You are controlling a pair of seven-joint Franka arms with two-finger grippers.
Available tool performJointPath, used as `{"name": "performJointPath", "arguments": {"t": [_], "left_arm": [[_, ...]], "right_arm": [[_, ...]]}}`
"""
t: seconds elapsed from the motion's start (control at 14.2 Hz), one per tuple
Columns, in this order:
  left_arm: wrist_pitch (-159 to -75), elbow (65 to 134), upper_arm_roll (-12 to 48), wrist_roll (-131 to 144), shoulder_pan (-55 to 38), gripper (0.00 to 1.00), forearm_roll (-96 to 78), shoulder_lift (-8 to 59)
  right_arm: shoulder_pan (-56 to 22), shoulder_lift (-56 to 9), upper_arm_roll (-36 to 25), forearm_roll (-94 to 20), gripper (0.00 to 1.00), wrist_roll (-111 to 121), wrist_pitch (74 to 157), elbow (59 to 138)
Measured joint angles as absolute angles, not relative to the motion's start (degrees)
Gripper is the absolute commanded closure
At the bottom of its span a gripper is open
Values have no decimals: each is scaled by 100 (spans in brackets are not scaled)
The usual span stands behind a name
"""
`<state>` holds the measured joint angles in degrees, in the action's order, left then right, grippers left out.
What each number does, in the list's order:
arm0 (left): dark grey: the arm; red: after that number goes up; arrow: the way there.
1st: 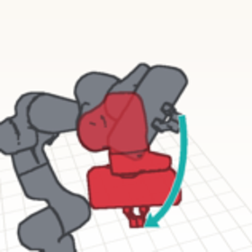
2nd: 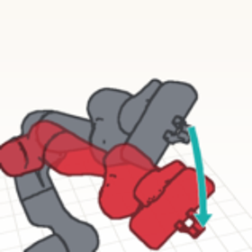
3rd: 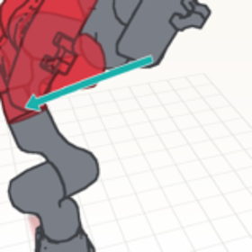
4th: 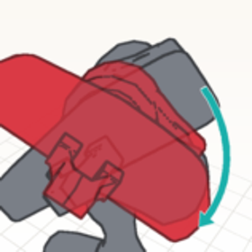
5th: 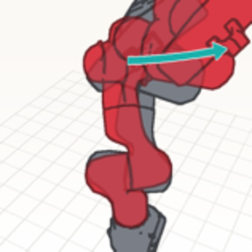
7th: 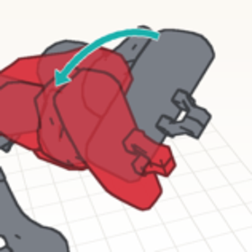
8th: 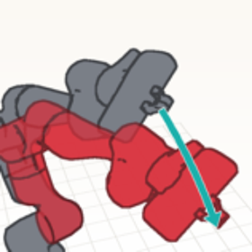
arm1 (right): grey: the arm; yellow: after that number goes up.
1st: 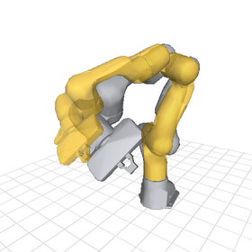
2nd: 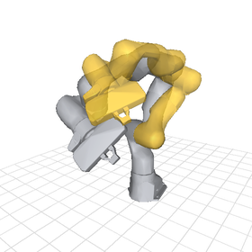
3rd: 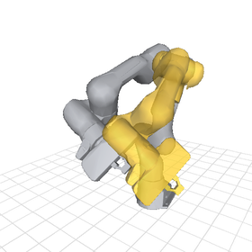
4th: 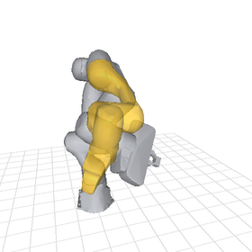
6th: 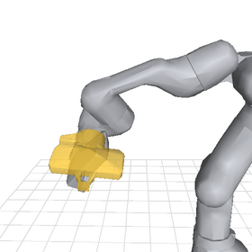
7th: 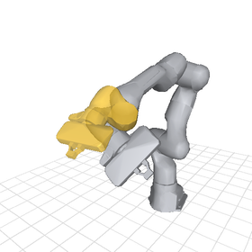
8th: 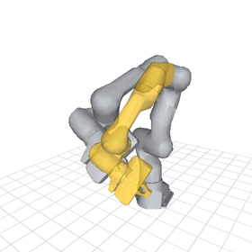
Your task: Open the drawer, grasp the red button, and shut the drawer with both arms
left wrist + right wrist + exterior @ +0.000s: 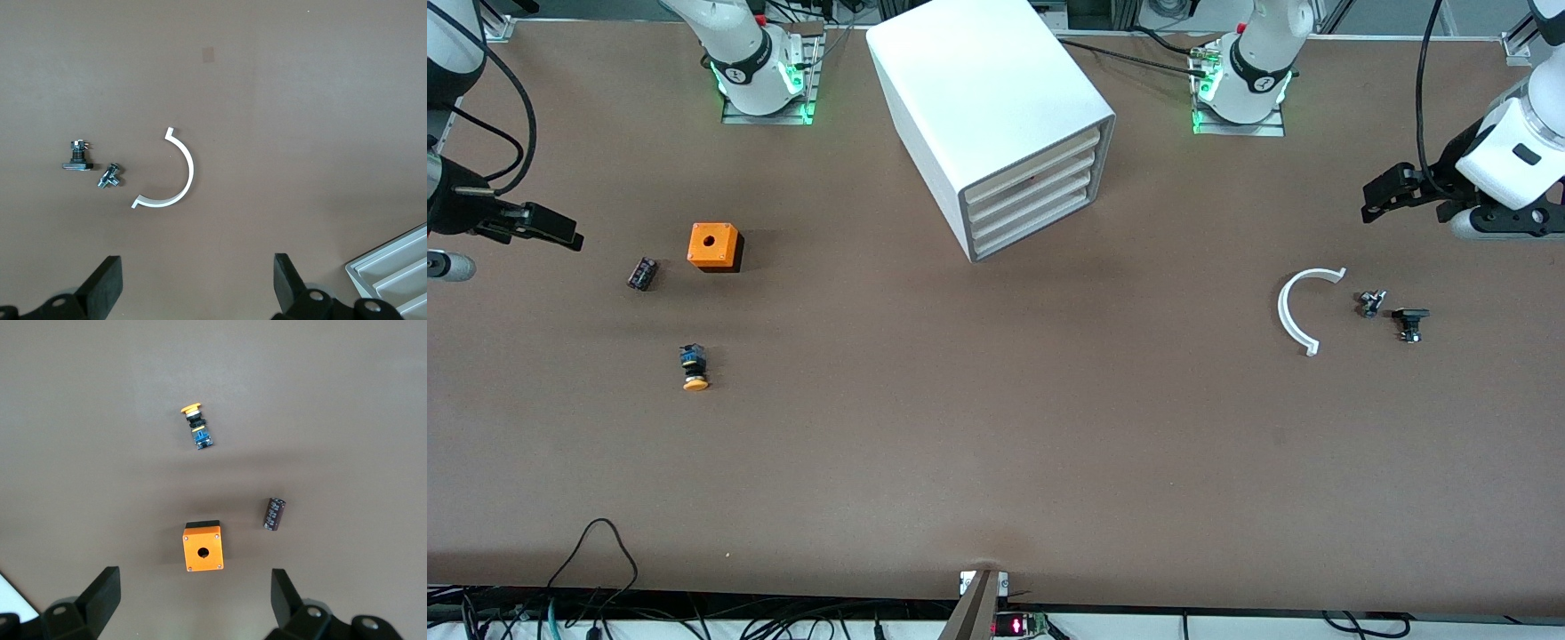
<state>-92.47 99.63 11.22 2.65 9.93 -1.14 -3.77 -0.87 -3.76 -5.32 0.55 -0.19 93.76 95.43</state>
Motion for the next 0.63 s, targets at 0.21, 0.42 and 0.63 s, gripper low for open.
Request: {"name": "performJointPath", "arguments": {"t": [0.21, 0.42, 0.63], "left_arm": [[-9236, 9959, 1121, 41, 1050, 0, -120, -373], [-9234, 9870, 1122, -71, 1117, 0, -128, -278], [-9178, 9756, 1166, -91, 1111, 0, -135, -52]], "right_arm": [[-87, -376, -533, 55, 0, 31, 9382, 9543], [-87, -376, -532, 55, 0, 36, 9385, 9543], [-87, -376, -532, 55, 0, 37, 9391, 9543]]}}
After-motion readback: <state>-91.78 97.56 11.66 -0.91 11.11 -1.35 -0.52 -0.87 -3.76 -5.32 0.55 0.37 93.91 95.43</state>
